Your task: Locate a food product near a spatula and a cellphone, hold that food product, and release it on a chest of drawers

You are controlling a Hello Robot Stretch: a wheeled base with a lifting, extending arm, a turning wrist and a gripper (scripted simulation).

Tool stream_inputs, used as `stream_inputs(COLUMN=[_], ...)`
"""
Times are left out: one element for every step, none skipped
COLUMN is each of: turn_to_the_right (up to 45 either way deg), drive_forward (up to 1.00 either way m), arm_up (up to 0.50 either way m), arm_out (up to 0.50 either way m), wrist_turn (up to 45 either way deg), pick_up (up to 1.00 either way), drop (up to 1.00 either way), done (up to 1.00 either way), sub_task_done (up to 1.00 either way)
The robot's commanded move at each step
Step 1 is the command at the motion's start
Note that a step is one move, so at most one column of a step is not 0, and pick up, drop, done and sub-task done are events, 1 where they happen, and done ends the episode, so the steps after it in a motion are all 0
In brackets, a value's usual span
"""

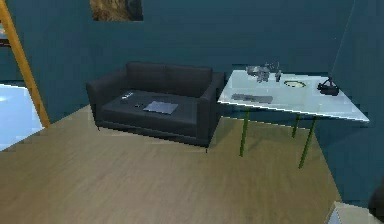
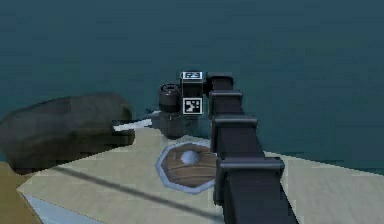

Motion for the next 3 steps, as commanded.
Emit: stream_inputs(turn_to_the_right=[0.0, 0.0, 0.0], drive_forward=[0.0, 0.0, 0.0], arm_up=[0.0, 0.0, -0.28], arm_out=[0.0, 0.0, 0.0], wrist_turn=[45.0, 27.0, 0.0], pick_up=[0.0, 0.0, 0.0], drop=[0.0, 0.0, 0.0], done=[0.0, 0.0, 0.0], sub_task_done=[0.0, 0.0, 0.0])
